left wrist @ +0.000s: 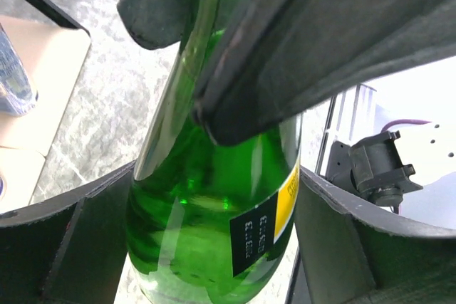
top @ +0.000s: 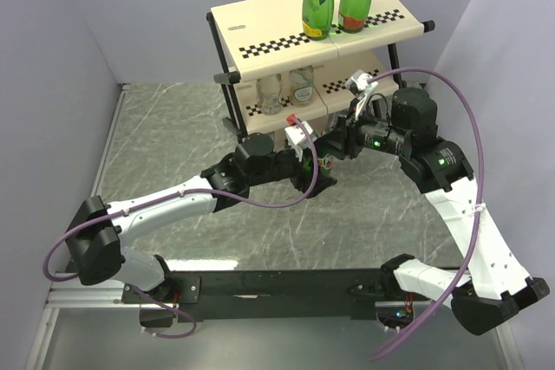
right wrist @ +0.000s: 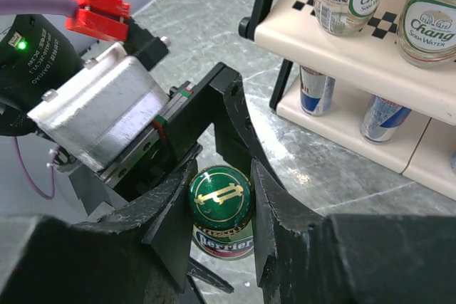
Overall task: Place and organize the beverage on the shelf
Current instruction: Pick up the drink from the center of the board.
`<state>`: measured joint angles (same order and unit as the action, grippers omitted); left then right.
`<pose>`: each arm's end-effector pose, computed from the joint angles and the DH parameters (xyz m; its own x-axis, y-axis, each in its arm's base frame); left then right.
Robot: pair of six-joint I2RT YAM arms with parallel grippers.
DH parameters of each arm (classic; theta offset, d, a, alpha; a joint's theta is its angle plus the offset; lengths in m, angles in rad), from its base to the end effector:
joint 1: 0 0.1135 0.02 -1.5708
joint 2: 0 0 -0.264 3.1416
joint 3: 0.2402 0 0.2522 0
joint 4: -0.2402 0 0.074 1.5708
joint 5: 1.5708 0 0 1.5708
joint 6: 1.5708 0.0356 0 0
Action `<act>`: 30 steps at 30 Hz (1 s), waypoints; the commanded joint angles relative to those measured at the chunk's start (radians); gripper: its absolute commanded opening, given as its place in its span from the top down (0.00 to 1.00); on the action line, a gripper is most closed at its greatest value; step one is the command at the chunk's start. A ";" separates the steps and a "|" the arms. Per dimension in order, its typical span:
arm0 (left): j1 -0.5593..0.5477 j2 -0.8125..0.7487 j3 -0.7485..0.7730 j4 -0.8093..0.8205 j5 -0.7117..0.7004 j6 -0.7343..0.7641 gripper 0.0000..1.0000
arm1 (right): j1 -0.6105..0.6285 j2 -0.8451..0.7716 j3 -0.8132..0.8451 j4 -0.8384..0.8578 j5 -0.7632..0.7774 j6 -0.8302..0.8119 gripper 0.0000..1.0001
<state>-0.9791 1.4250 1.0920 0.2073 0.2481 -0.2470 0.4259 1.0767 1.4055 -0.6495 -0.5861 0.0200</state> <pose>0.1826 -0.2874 0.3377 -0.2977 0.0181 -0.9545 0.8948 0.3536 -0.2724 0.1791 0.1029 0.4491 -0.3035 -0.1194 -0.9453 -0.8163 0.5443 0.1933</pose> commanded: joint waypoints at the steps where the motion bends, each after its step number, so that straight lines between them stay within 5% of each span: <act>1: -0.007 -0.058 -0.011 0.095 -0.009 0.015 0.14 | -0.009 -0.055 0.026 0.174 -0.024 0.058 1.00; 30: -0.009 -0.035 0.025 0.040 0.005 0.018 0.15 | -0.030 -0.050 0.021 0.188 -0.027 0.074 1.00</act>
<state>-0.9798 1.3869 1.0782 0.2447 0.2390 -0.2436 0.4076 1.0695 1.3888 -0.6285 -0.5938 0.0708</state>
